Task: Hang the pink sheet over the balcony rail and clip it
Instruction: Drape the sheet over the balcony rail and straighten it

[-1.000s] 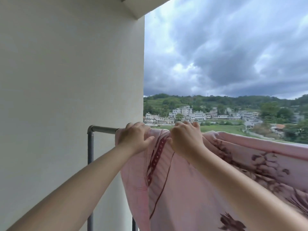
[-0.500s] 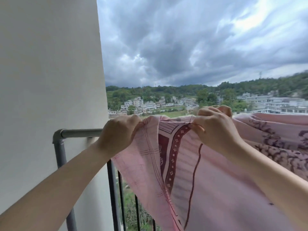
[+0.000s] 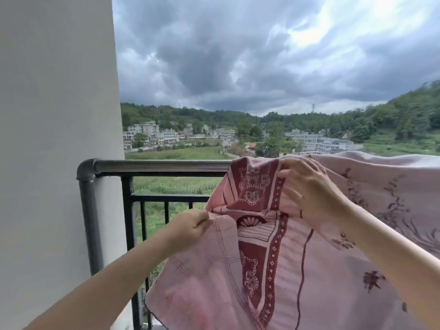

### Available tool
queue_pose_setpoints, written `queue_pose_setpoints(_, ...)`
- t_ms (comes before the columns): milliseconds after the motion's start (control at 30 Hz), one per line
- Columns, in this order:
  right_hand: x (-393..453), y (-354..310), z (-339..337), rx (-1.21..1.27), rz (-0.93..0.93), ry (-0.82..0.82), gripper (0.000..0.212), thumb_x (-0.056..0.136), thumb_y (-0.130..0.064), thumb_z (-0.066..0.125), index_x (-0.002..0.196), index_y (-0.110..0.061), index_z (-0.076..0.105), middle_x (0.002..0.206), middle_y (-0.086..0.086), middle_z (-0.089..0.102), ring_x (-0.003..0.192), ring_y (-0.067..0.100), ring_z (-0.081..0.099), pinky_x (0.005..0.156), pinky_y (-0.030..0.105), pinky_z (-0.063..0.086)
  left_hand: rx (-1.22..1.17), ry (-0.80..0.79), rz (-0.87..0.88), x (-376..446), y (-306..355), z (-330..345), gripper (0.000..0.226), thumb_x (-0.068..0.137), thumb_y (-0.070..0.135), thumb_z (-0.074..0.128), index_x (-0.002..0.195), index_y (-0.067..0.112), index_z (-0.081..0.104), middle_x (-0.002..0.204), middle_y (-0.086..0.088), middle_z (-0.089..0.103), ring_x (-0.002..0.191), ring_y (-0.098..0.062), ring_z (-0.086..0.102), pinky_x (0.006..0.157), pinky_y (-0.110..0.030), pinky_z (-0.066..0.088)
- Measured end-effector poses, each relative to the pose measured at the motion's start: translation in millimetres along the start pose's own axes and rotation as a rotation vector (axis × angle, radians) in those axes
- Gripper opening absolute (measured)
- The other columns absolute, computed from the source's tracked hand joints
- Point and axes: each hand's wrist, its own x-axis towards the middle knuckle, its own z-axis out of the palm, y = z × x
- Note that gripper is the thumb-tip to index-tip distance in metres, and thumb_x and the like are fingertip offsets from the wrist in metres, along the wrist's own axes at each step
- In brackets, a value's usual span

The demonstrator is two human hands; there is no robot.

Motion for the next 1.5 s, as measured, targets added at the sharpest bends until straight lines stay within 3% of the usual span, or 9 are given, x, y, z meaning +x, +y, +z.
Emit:
queue_pose_setpoints(133, 18.5, 13.2, -5.5, -0.007, 0.259, 0.070, 0.039, 0.077, -0.025, 0.064, 0.112, -0.007, 0.060, 0.112, 0.013, 0.064, 0.106, 0.031, 0.057, 0.093, 0.049, 0.042, -0.456, 0.023, -0.073, 23.6, 20.4, -4.3, 0.021, 0.092, 0.022, 0.047, 0.099, 0.006, 0.060, 0.091, -0.004, 0.059, 0.093, -0.023, 0.057, 0.068, -0.021, 0.043)
queue_pose_setpoints(267, 24.3, 23.5, -4.2, -0.033, 0.168, 0.172, 0.008, 0.073, -0.012, 0.071, 0.078, -0.006, 0.072, 0.077, 0.010, 0.072, 0.075, 0.030, 0.066, 0.078, 0.048, 0.052, -0.503, 0.314, -0.202, 59.4, 39.0, -0.4, 0.040, 0.094, 0.028, 0.042, 0.124, 0.002, 0.044, 0.115, -0.011, 0.055, 0.081, -0.015, 0.056, 0.064, -0.021, 0.044)
queue_pose_setpoints(433, 22.3, 36.6, -13.4, 0.072, 0.089, 0.220, 0.005, 0.068, -0.008, 0.075, 0.072, -0.008, 0.073, 0.069, 0.007, 0.073, 0.064, 0.024, 0.067, 0.070, 0.041, 0.057, -1.175, -0.153, -0.259, 65.6, 57.2, -0.9, 0.043, 0.098, 0.022, 0.022, 0.084, 0.004, 0.058, 0.060, -0.004, 0.067, 0.051, -0.010, 0.064, 0.050, -0.021, 0.054)
queue_pose_setpoints(567, 17.2, 44.7, -28.4, 0.134, -0.007, 0.210, 0.007, 0.069, -0.005, 0.073, 0.076, -0.002, 0.073, 0.068, 0.012, 0.073, 0.062, 0.015, 0.061, 0.069, 0.031, 0.053, -1.435, -0.215, -0.197, 67.4, 62.1, -0.9, 0.042, 0.098, 0.025, 0.026, 0.088, 0.002, 0.059, 0.060, -0.009, 0.070, 0.058, -0.018, 0.069, 0.062, -0.029, 0.059)
queue_pose_setpoints(767, -4.2, 58.4, -39.0, 0.101, 0.082, 0.317, 0.009, 0.066, 0.001, 0.074, 0.075, 0.001, 0.071, 0.068, 0.014, 0.071, 0.063, 0.022, 0.065, 0.063, 0.036, 0.057, -1.359, -0.142, -0.164, 66.6, 77.8, -12.1, 0.016, 0.087, 0.021, 0.052, 0.084, 0.007, 0.058, 0.060, -0.008, 0.070, 0.051, -0.019, 0.066, 0.054, -0.029, 0.057)
queue_pose_setpoints(900, 7.2, 56.9, -51.1, 0.155, 0.182, 0.425, 0.009, 0.076, -0.002, 0.065, 0.083, 0.003, 0.069, 0.075, 0.019, 0.071, 0.066, 0.018, 0.058, 0.065, 0.033, 0.053, -1.442, -0.041, 0.001, 72.7, 81.8, -39.2, 0.051, 0.074, 0.042, 0.057, 0.104, 0.001, 0.057, 0.088, -0.016, 0.069, 0.076, -0.029, 0.068, 0.068, -0.042, 0.057)
queue_pose_setpoints(1000, 13.1, 58.3, -54.2, 0.208, 0.244, 0.491, 0.011, 0.078, -0.003, 0.064, 0.085, 0.003, 0.069, 0.078, 0.018, 0.071, 0.068, 0.016, 0.055, 0.066, 0.029, 0.047, -1.405, -0.025, -0.058, 74.4, 82.7, -45.2, 0.035, 0.090, 0.034, 0.042, 0.079, 0.006, 0.059, 0.056, -0.007, 0.069, 0.054, -0.021, 0.068, 0.064, -0.037, 0.051)
queue_pose_setpoints(1267, -29.7, 69.8, -37.6, -0.010, -0.172, -0.118, 0.013, 0.065, -0.014, 0.075, 0.057, -0.017, 0.065, 0.057, -0.006, 0.064, 0.061, 0.016, 0.063, 0.067, 0.027, 0.055, -1.003, -0.504, -0.155, 39.7, 66.3, 6.8, 0.022, 0.089, 0.016, 0.051, 0.078, 0.006, 0.068, 0.070, -0.005, 0.071, 0.063, -0.014, 0.068, 0.061, -0.024, 0.057)
queue_pose_setpoints(1500, -8.0, 58.1, -35.8, 0.017, 0.016, 0.031, 0.034, 0.078, -0.018, 0.066, 0.112, -0.016, 0.061, 0.099, 0.008, 0.069, 0.083, 0.017, 0.061, 0.080, 0.039, 0.056, -1.577, -0.681, 0.135, 33.9, 77.5, 48.5, 0.036, 0.067, 0.036, 0.072, 0.094, 0.013, 0.066, 0.086, -0.002, 0.070, 0.080, -0.016, 0.066, 0.078, -0.031, 0.055)
